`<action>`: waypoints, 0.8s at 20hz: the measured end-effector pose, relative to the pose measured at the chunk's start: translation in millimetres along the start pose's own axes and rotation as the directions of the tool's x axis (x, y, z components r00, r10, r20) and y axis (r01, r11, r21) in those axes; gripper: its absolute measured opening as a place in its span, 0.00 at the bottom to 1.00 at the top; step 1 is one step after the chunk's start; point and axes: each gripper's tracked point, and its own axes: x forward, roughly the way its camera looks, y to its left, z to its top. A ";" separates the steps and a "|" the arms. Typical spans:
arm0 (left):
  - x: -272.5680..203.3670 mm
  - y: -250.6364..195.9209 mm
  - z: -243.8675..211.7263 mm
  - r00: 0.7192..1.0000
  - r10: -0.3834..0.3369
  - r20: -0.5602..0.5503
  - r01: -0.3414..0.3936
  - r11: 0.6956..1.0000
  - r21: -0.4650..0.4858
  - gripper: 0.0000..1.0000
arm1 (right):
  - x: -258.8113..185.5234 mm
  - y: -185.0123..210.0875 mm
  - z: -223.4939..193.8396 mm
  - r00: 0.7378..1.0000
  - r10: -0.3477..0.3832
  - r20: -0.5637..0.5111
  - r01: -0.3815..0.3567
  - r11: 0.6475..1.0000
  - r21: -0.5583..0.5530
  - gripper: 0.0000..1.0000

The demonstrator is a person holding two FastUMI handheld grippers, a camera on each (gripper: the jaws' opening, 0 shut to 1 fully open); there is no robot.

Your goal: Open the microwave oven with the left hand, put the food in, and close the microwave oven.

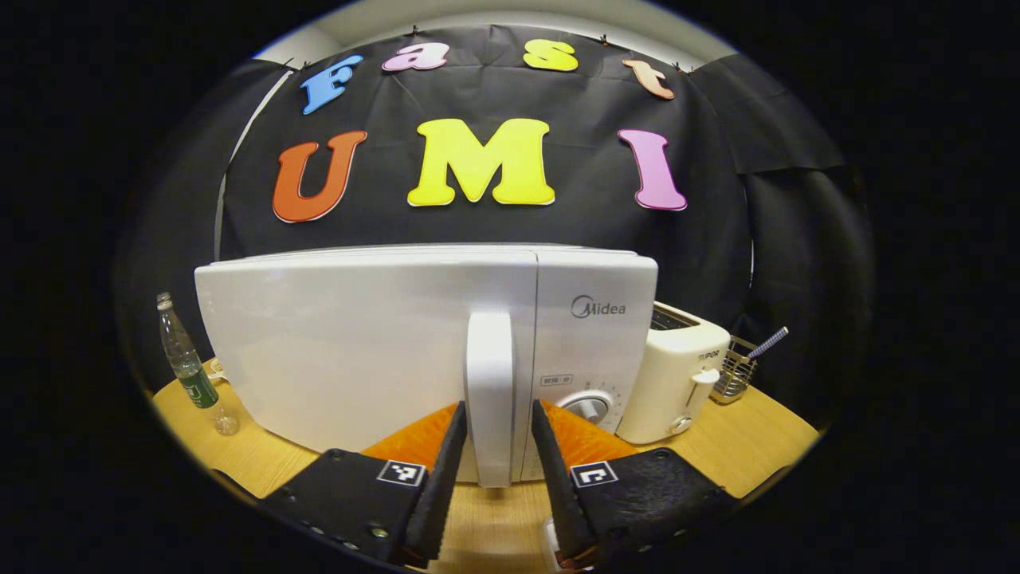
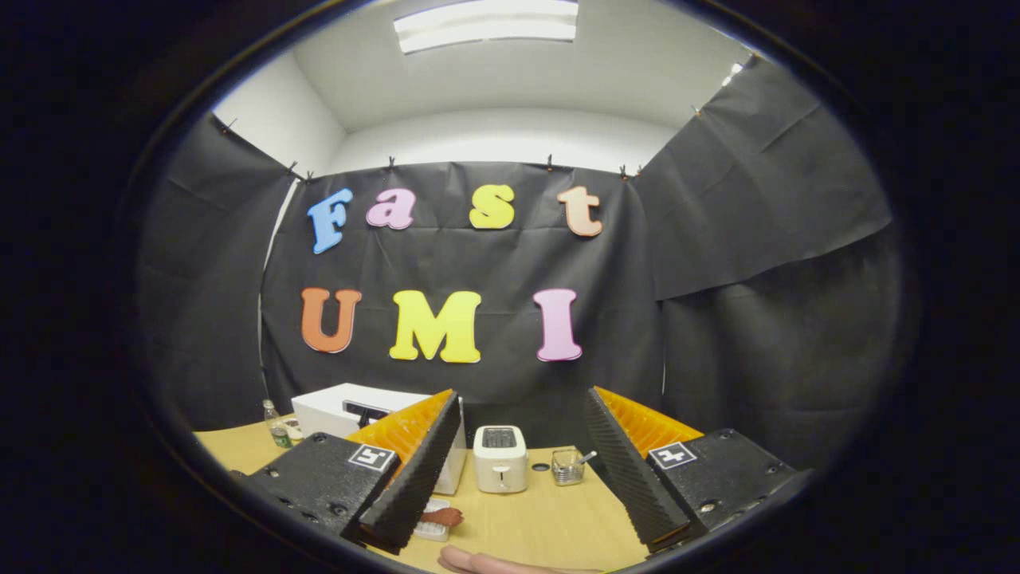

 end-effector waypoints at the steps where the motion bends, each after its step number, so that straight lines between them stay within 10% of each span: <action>1: 3.1 0.8 3.3 1.000 0.012 0.015 -0.012 1.000 -0.009 0.28 | 1.3 -2.4 -0.4 1.000 -0.004 0.000 0.004 1.000 0.001 1.00; 6: -1.3 1.8 -4.4 1.000 0.020 -0.009 -0.020 1.000 -0.005 0.07 | 1.2 -6.3 -9.7 0.999 -0.018 -0.028 0.018 1.000 0.001 1.00; 16: -90.4 22.3 -19.7 0.995 -0.095 0.033 0.095 0.995 0.010 0.06 | -6.2 6.9 -29.8 0.996 0.002 -0.087 0.000 1.000 0.022 1.00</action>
